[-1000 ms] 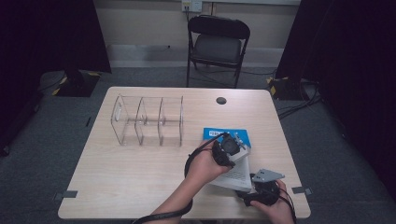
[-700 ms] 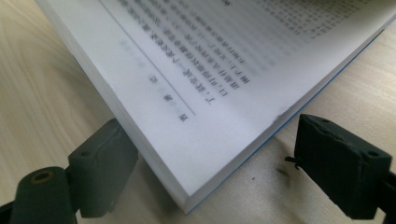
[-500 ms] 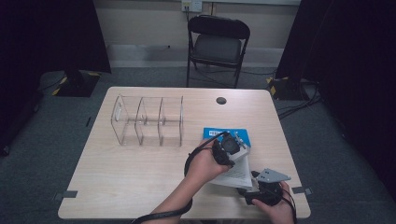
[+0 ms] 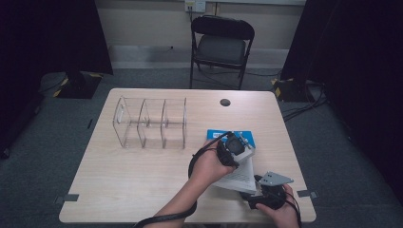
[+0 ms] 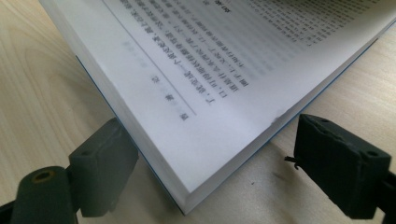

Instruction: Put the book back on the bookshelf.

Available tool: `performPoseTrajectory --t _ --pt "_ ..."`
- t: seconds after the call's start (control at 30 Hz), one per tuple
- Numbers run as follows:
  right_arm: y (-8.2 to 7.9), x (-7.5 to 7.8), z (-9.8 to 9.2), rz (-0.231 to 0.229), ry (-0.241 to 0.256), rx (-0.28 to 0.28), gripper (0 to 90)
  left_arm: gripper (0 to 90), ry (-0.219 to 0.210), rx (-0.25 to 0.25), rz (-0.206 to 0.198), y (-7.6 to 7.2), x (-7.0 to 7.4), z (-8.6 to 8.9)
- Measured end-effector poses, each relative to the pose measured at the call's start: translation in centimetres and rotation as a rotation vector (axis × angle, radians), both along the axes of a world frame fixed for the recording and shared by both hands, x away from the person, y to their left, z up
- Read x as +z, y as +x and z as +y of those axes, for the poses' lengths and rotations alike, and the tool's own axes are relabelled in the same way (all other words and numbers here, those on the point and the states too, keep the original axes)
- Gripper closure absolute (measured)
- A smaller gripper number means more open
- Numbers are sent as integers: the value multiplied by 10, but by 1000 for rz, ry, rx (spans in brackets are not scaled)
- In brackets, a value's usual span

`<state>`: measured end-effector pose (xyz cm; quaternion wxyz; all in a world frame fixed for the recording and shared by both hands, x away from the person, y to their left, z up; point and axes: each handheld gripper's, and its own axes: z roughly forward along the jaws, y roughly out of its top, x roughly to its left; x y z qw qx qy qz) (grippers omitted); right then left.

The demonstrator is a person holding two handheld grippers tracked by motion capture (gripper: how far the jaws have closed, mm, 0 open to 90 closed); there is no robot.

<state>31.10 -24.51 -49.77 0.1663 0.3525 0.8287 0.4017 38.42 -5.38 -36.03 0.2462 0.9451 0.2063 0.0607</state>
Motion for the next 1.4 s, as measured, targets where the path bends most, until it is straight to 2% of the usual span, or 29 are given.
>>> performPoseTrajectory --t 0.13,0.27,0.37,0.4,0.43,0.47,0.5,0.6,0.73,0.8,0.83,0.87,1.1,1.3,1.4 --pt "-1 0 3 -13 -9 -13 129 752 -1 20 1 1 4 -2" --pt "2 -1 9 -26 -71 -36 136 753 -1 26 7 2 6 -3" --pt "3 -1 10 -22 -79 -42 148 753 -6 29 9 2 6 -2" --pt "1 -1 9 -44 -82 -46 170 753 -2 23 11 2 5 -2" --pt "1 -1 9 -44 -82 -46 170 752 -2 23 11 2 5 -2" --pt "-1 0 6 -72 -76 -65 212 752 -3 25 8 1 3 -3" --pt "-1 1 4 -81 -67 -76 213 752 1 23 8 1 3 -3" --pt "0 4 -5 -86 -39 -114 211 751 -16 26 6 0 2 -2" --pt "1 2 -12 -65 4 -117 209 751 1 24 9 0 3 -1" --pt "2 1 -15 -80 -15 -123 236 753 1 16 6 -1 2 1" --pt "4 1 -17 -79 4 -122 239 754 -6 23 7 -2 2 2" --pt "6 3 -22 -78 58 -137 233 754 -8 19 5 -3 1 4" --pt "9 5 -24 -106 90 -105 226 755 2 19 -10 -9 -3 4" --pt "12 3 -18 -99 83 -80 218 754 3 9 -11 -11 -6 2" --pt "11 4 -8 -133 67 -31 202 754 21 -4 -12 -13 -5 0"
